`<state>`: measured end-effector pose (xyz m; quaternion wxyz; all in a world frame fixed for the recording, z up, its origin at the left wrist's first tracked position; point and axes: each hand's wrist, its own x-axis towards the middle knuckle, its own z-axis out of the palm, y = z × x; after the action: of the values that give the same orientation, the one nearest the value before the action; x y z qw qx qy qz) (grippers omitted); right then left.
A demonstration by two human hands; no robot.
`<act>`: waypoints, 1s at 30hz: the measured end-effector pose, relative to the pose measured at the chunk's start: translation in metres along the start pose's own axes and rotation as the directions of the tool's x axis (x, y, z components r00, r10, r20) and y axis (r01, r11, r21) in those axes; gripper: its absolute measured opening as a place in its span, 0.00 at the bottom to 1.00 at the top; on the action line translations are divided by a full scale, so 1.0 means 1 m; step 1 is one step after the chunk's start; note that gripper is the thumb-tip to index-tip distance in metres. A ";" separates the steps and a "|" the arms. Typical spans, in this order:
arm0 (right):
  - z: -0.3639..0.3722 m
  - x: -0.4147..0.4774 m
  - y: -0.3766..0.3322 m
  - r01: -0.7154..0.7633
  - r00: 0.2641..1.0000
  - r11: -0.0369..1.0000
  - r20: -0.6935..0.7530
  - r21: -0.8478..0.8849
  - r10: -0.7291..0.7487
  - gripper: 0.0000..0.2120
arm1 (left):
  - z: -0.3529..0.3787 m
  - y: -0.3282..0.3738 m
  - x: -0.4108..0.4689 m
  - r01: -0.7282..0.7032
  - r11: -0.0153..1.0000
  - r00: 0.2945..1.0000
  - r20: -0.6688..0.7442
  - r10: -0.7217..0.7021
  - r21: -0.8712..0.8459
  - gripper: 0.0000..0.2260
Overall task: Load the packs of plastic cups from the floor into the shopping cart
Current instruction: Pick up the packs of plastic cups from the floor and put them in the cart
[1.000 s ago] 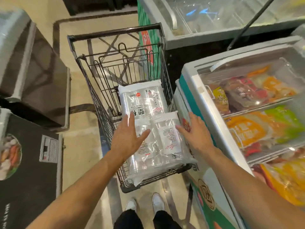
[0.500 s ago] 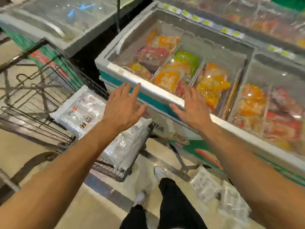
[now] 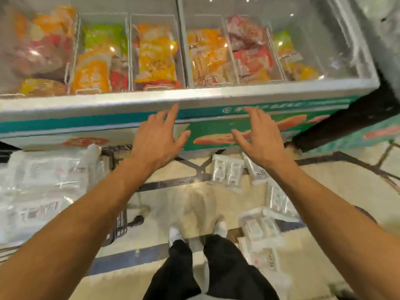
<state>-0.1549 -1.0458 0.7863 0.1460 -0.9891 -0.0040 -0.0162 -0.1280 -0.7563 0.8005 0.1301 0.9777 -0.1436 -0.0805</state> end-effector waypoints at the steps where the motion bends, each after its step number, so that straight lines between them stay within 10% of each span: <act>1: 0.005 -0.009 0.021 -0.037 0.999 0.999 0.002 0.010 0.037 0.39 | 0.012 0.013 0.007 -0.021 1.000 0.999 0.024 0.021 0.005 0.37; 11: 0.130 -0.046 0.223 -0.392 0.920 0.912 0.073 0.121 0.386 0.38 | 0.203 0.109 0.099 -0.046 0.999 0.983 0.176 0.049 -0.021 0.35; 30: 0.669 -0.027 0.493 -0.620 0.784 0.755 0.214 0.213 0.583 0.47 | 0.812 0.028 0.267 -0.001 1.000 0.965 0.261 0.001 -0.002 0.43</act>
<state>-0.1554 -1.3246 0.0029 0.2772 -0.9065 0.3026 0.0991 -0.0408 -1.0506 0.0017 0.1109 0.9584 -0.1600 -0.2088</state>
